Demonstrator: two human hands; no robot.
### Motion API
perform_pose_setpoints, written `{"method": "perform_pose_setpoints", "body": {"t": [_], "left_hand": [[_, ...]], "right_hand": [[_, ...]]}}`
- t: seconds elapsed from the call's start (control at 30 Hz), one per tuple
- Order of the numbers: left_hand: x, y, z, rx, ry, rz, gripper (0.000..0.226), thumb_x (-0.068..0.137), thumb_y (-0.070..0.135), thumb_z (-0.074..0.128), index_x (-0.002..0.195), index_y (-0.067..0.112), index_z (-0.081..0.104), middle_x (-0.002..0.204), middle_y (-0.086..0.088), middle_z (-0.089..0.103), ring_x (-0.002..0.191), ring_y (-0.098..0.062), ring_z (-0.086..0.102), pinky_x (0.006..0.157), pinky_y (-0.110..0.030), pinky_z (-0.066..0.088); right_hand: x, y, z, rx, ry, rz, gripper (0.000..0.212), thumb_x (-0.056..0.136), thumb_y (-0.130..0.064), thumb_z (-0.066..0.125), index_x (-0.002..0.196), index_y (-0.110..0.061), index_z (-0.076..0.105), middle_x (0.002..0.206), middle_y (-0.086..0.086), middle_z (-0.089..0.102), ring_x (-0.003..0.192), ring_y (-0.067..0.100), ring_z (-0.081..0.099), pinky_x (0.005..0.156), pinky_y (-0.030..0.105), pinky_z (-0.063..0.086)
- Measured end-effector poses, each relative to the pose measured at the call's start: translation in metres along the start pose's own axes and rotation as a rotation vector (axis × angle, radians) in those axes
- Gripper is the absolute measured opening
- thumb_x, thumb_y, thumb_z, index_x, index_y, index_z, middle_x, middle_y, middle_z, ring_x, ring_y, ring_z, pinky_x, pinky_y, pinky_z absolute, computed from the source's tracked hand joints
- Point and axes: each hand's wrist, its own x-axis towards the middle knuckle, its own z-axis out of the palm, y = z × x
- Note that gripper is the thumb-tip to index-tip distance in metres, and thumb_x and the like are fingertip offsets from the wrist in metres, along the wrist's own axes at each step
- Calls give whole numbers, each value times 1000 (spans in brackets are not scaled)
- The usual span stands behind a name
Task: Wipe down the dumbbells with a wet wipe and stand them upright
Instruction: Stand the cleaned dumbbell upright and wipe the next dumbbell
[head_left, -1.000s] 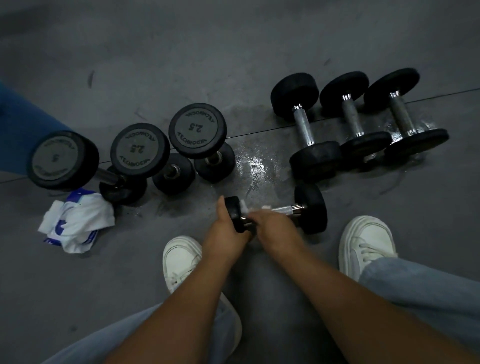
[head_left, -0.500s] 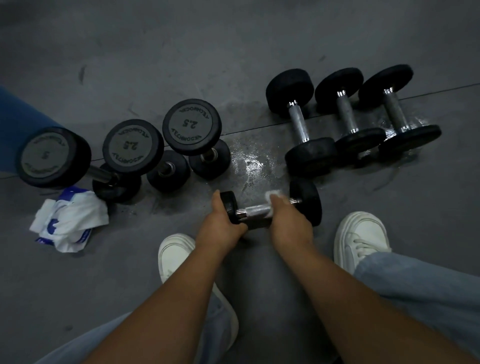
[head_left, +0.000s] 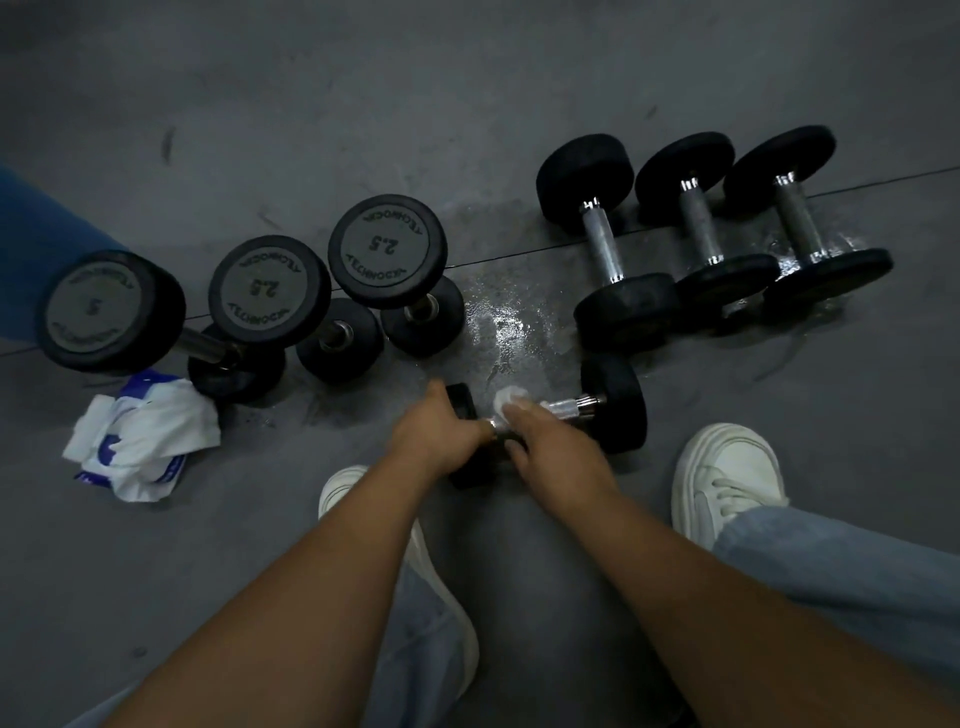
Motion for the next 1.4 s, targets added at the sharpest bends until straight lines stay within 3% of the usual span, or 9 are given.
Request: {"method": "perform_pose_setpoints", "body": {"t": [0.2, 0.37, 0.5, 0.6, 0.73, 0.93, 1.17, 1.3, 1.4], "left_hand": [[-44, -10, 31, -128, 241, -130, 92, 82, 56, 65, 152, 25, 15, 126, -14, 63, 112, -37, 61, 88, -39, 47], [-43, -22, 51, -129, 110, 82, 111, 76, 19, 73, 155, 33, -4, 137, -14, 49, 114, -34, 58, 85, -37, 48], [-33, -24, 44, -100, 101, 126, 112, 69, 18, 73, 152, 36, -1, 133, -11, 53, 111, -33, 61, 90, -41, 52], [-21, -22, 35, -113, 64, 121, 111, 70, 28, 76, 152, 35, 0, 134, -13, 54, 116, -34, 59, 96, -43, 50], [-17, -24, 22, -142, 64, 98, 117, 72, 25, 78, 156, 30, -3, 135, -9, 56, 119, -30, 58, 95, -34, 48], [-48, -19, 58, -462, 220, -31, 95, 80, 25, 78, 151, 30, 15, 125, -6, 62, 110, -30, 62, 83, -30, 45], [-7, -16, 7, -75, 114, 8, 58, 78, 45, 69, 127, 21, 46, 120, -10, 63, 112, -32, 59, 85, -34, 46], [-26, -13, 23, 9, 232, -39, 68, 85, 55, 59, 140, 28, 30, 122, -10, 65, 111, -36, 61, 85, -39, 46], [-28, -20, 34, -115, 165, 21, 91, 83, 44, 68, 150, 26, 10, 124, -9, 64, 108, -34, 63, 83, -36, 47]], "right_hand": [[-2, 26, 0, 191, 278, 359, 29, 97, -27, 50, 121, -28, 66, 132, -8, 60, 119, 19, 58, 97, 29, 44], [-6, -5, 1, 221, 4, 177, 30, 94, -45, 37, 114, -38, 58, 115, -4, 66, 106, 23, 63, 72, 22, 36], [5, 9, -4, 213, 220, 408, 29, 98, -37, 41, 119, -34, 62, 123, 0, 66, 111, 27, 62, 85, 31, 47], [-2, -9, 9, 251, 40, 235, 23, 95, -40, 43, 111, -33, 58, 110, -2, 67, 101, 25, 63, 72, 28, 42], [10, 7, -6, 271, 183, 378, 28, 98, -35, 45, 120, -36, 63, 128, -6, 63, 114, 23, 60, 89, 29, 45], [9, 7, -11, 109, 56, 166, 33, 99, -34, 42, 128, -35, 58, 139, -10, 54, 123, 17, 54, 98, 30, 44], [16, 11, -7, 190, 129, 244, 35, 96, -28, 45, 126, -33, 62, 134, -8, 59, 122, 18, 56, 102, 26, 43], [1, 11, 2, 231, 256, 358, 35, 98, -21, 44, 127, -29, 61, 136, -7, 57, 124, 18, 55, 101, 26, 40], [-1, -13, 2, 141, 43, 138, 37, 98, -18, 41, 131, -26, 55, 132, -1, 57, 118, 25, 57, 95, 39, 46]]}}
